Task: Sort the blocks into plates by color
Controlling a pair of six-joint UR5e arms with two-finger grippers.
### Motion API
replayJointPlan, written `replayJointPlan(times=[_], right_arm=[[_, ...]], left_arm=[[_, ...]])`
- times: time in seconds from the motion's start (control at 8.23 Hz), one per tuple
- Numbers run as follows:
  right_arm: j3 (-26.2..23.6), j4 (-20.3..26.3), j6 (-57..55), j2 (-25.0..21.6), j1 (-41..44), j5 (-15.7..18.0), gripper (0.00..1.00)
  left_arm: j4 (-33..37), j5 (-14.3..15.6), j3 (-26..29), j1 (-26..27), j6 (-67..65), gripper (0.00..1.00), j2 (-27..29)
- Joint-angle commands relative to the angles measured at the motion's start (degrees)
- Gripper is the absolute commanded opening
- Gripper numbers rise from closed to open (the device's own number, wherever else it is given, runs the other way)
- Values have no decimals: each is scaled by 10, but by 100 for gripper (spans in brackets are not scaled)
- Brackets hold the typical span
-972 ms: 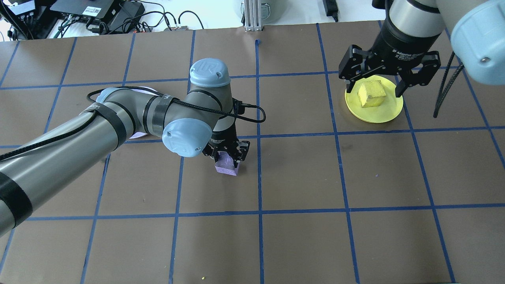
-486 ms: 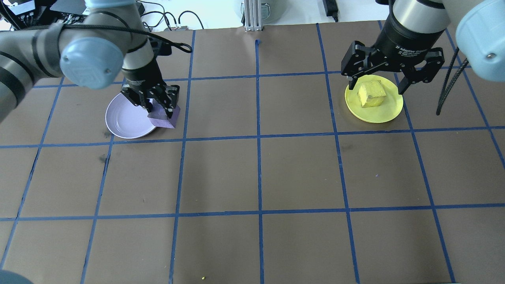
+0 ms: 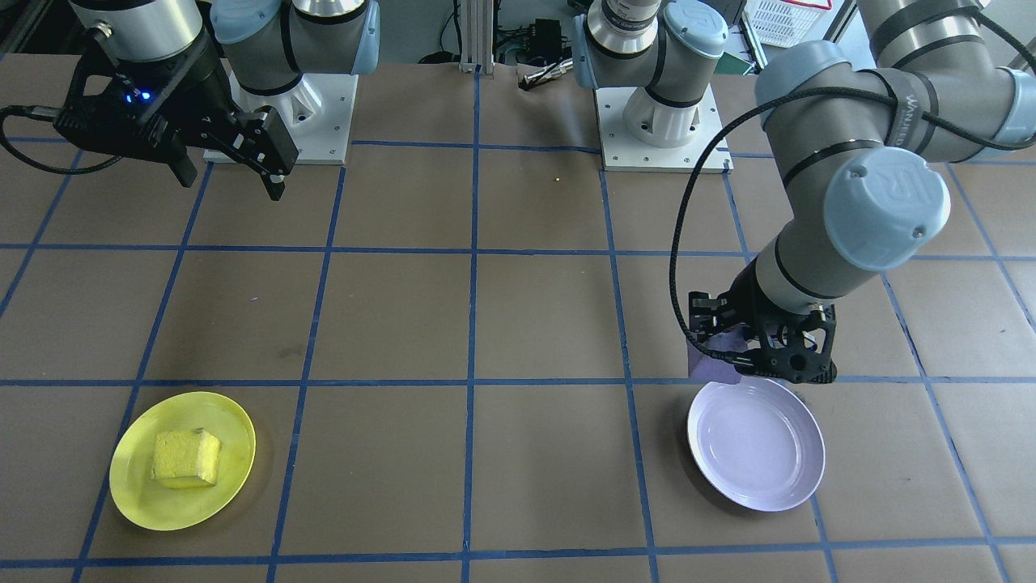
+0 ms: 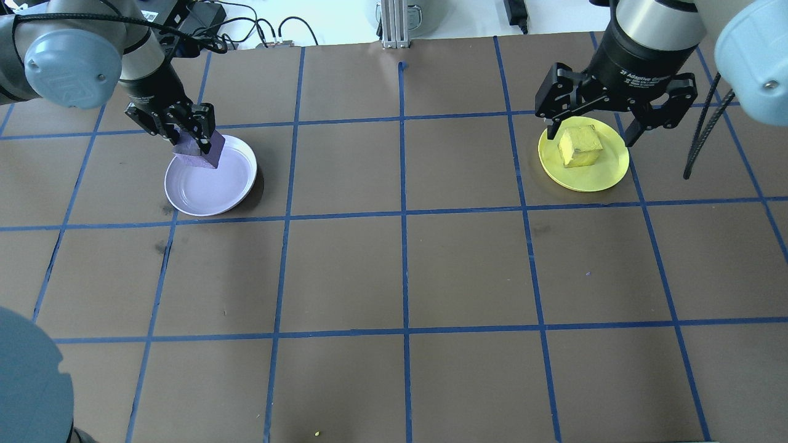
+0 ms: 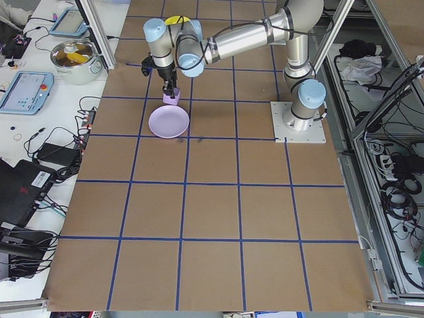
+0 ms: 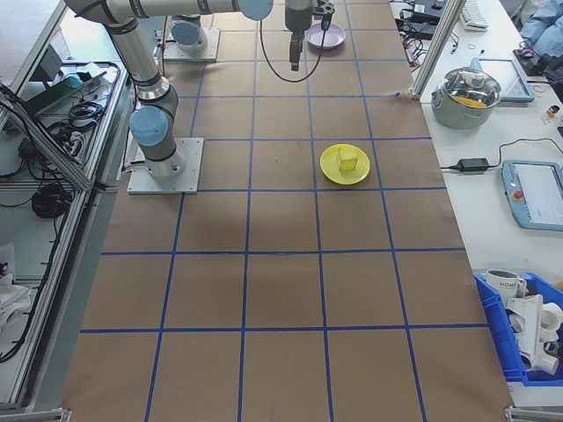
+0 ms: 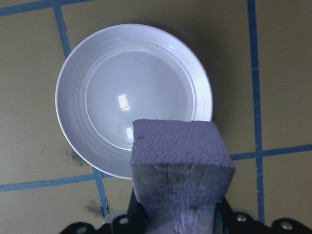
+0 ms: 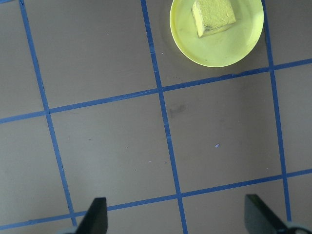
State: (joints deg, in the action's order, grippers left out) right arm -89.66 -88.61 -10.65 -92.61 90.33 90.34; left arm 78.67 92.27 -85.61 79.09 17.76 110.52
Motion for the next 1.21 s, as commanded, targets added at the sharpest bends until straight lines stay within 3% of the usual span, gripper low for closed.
replayJointPlan(times=[0.0,0.12,0.49,0.61,1.09], right_arm=[[0,0,1,-2,0,0,100],[0,-2,1,-2,-1,0,100],[0,-5,2,-1,0,0,100],[-1,-7,2,-1,1,0,100],[-1,-9,2,-1,1,18,100]], left_arm=[[-65,1,2,-34,14,0,55],[-78,1,2,-34,11,10,65],[-91,-2,1,-34,-4,85,87],[-91,-4,2,-33,-4,100,83],[-44,2,2,-25,-40,100,21]])
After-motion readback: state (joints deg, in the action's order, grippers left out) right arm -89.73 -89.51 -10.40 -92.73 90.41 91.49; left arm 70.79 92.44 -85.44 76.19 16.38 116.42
